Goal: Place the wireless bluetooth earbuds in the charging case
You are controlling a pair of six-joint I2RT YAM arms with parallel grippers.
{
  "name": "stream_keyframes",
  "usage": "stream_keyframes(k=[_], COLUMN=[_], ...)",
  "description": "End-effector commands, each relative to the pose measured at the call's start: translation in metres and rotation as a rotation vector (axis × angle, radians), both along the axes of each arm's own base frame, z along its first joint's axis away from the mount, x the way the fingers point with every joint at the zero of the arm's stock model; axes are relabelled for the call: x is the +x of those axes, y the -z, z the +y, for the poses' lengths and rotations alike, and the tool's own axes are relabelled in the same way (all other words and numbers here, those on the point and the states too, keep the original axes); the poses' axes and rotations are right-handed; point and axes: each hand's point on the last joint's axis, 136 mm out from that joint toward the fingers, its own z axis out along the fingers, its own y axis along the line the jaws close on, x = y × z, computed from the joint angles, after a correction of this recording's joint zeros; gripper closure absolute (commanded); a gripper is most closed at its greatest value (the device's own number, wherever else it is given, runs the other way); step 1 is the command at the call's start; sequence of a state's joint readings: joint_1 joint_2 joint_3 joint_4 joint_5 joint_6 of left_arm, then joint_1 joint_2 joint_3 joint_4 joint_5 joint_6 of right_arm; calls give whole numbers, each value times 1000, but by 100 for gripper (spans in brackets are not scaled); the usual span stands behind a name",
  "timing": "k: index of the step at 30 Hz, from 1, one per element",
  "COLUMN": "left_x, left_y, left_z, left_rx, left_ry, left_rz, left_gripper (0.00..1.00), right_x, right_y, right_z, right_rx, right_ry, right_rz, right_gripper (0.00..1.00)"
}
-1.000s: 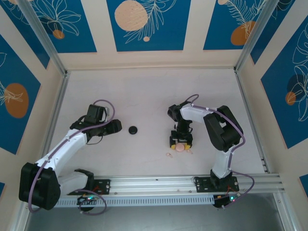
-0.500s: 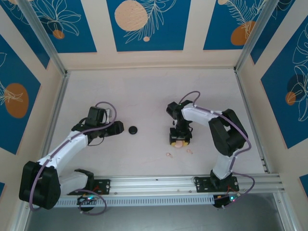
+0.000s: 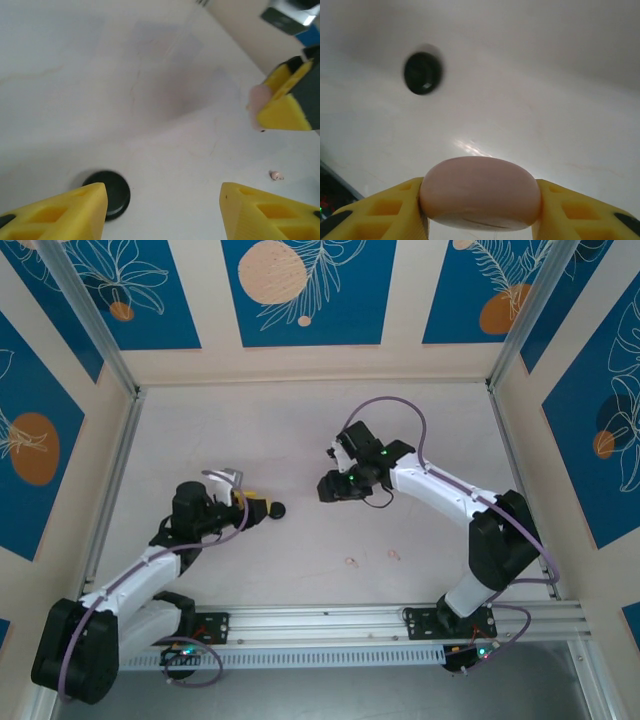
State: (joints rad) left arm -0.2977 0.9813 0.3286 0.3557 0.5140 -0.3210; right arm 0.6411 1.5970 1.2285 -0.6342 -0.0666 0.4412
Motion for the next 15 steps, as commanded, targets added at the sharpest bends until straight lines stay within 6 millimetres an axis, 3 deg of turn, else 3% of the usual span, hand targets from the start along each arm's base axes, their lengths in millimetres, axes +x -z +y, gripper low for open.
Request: stream_keyframes(k=[1, 8, 15], left_x=[-3, -17, -25], left_y=[-35, -38, -40], left_z=[-10, -18, -29], left_rx=[-23, 13, 8], left_ry=[79, 152, 207], left_rz=[-251, -414, -468], left_gripper=[39, 38, 38], right_x=[7, 5, -7], right_y=[-36, -63, -72], right_z=[36, 54, 64], right_rx=[195, 376, 510], right_ry=[-83, -89, -111], right_rz=[-95, -152, -135], right_gripper=[59, 60, 60])
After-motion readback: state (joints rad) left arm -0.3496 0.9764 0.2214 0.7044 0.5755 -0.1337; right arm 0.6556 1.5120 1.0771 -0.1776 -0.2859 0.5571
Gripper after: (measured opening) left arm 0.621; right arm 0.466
